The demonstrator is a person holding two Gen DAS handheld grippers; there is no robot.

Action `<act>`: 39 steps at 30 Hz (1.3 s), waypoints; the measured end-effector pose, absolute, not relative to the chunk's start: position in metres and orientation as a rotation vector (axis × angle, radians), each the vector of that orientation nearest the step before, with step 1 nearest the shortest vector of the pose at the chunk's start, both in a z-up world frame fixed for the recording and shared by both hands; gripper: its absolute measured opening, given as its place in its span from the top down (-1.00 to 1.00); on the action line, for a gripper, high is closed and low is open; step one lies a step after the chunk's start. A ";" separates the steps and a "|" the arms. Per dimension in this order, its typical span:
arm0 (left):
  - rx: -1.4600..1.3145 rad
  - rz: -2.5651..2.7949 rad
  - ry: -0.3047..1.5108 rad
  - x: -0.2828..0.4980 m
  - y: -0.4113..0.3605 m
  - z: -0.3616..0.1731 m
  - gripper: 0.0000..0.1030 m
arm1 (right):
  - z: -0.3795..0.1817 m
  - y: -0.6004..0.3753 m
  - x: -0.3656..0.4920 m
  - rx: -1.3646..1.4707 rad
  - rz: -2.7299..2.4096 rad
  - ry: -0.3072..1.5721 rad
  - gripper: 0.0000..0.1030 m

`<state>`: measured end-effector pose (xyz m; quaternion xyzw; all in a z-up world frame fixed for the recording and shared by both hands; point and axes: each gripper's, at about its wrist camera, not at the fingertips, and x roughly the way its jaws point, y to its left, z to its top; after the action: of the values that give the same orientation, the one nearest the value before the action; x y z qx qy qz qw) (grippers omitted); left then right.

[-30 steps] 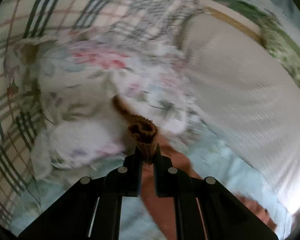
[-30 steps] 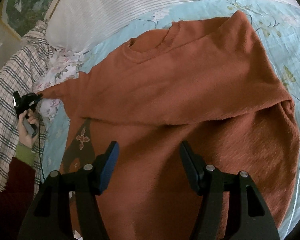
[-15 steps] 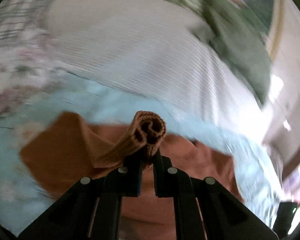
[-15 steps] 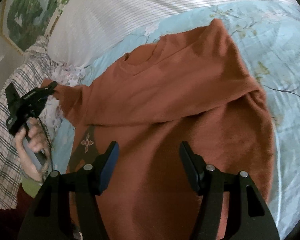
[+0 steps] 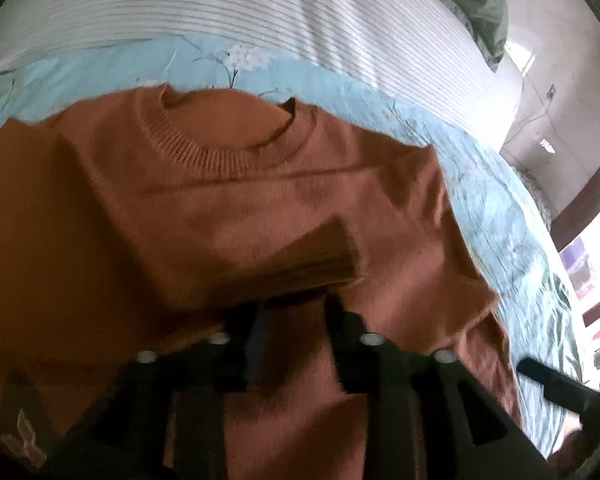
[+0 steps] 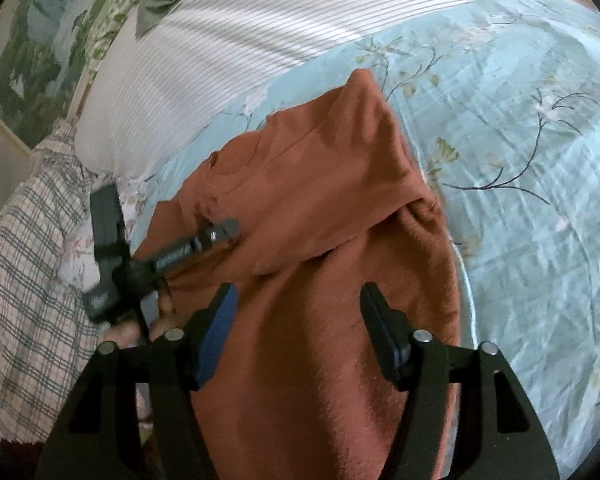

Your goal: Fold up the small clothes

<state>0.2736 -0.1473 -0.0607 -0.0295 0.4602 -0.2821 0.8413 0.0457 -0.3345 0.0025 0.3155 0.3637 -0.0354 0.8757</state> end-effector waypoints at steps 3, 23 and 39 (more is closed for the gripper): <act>-0.077 -0.580 0.959 0.258 -0.124 -0.056 0.02 | 0.004 -0.329 0.055 0.641 -0.055 0.765 -0.43; -0.290 -0.026 0.921 0.267 0.115 -0.070 -0.09 | -0.016 -0.215 0.198 -0.104 0.042 0.885 -0.05; -0.221 0.029 0.862 0.286 0.101 -0.076 -0.29 | 0.016 -0.398 0.158 0.734 0.008 0.774 0.78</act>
<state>0.2865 0.1013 -0.0761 -0.1067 0.4167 0.0139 0.9027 0.1584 -0.3976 0.0159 0.3499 0.3688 0.0040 0.8611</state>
